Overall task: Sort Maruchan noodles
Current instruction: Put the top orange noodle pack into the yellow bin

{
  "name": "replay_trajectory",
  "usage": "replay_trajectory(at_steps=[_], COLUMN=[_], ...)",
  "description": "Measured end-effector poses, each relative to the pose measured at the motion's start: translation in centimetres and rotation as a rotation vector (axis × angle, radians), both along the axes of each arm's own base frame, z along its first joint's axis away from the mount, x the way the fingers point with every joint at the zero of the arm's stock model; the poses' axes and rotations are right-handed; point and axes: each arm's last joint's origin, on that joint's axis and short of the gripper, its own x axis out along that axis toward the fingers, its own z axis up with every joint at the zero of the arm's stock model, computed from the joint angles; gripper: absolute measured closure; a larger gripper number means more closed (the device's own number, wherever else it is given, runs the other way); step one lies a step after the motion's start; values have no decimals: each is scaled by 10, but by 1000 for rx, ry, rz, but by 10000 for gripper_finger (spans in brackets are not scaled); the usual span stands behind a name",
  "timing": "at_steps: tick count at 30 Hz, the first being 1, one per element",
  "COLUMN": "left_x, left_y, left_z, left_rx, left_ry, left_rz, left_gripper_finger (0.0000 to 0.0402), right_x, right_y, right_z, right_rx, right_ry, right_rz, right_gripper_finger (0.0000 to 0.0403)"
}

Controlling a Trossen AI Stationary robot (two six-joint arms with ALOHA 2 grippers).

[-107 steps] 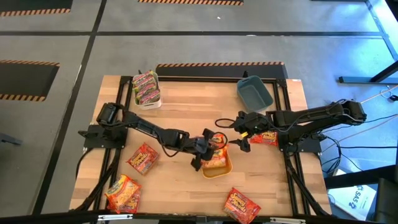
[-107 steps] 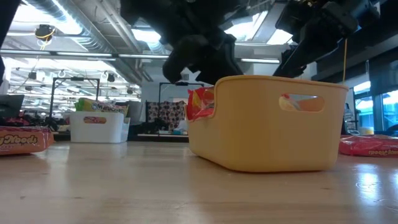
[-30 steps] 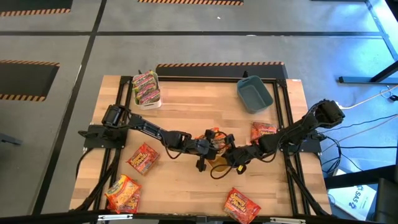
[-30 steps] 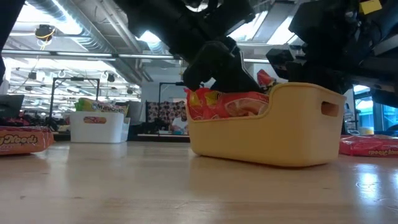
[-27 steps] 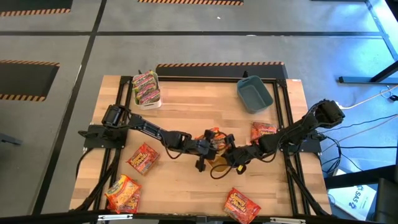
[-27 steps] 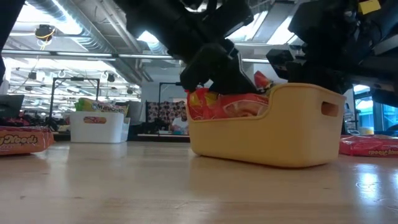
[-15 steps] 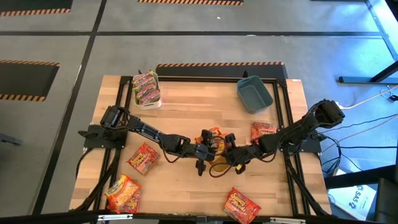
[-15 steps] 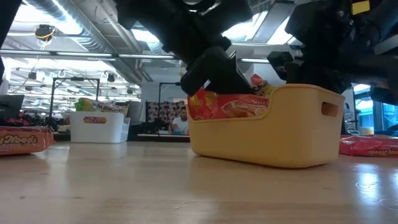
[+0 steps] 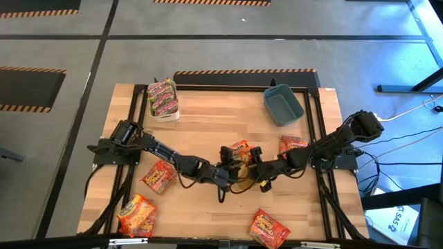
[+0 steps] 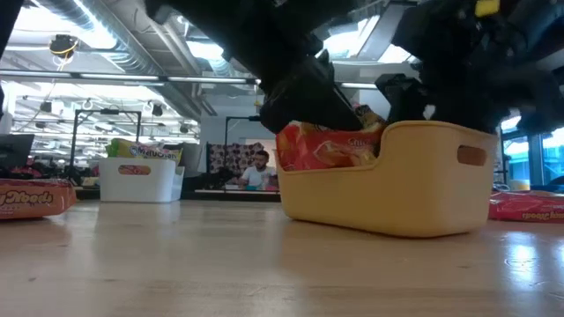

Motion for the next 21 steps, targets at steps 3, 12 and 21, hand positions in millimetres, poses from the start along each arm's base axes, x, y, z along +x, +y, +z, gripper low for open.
replay_trajectory(at_steps=[3,12,21], left_x=[-6,-32,-46], left_y=[-11,-24,-14], left_z=[4,28,6], left_rx=[67,-28,-361], left_ry=[-1,41,240], left_rz=[21,27,63], left_gripper_finger=[279,279,279], right_x=[6,2,-35], right_y=[2,4,-11], right_z=[13,50,68], right_rx=[15,111,203], right_ry=[30,148,207], right_rz=[-31,-52,-211], right_gripper_finger=[201,215,240])
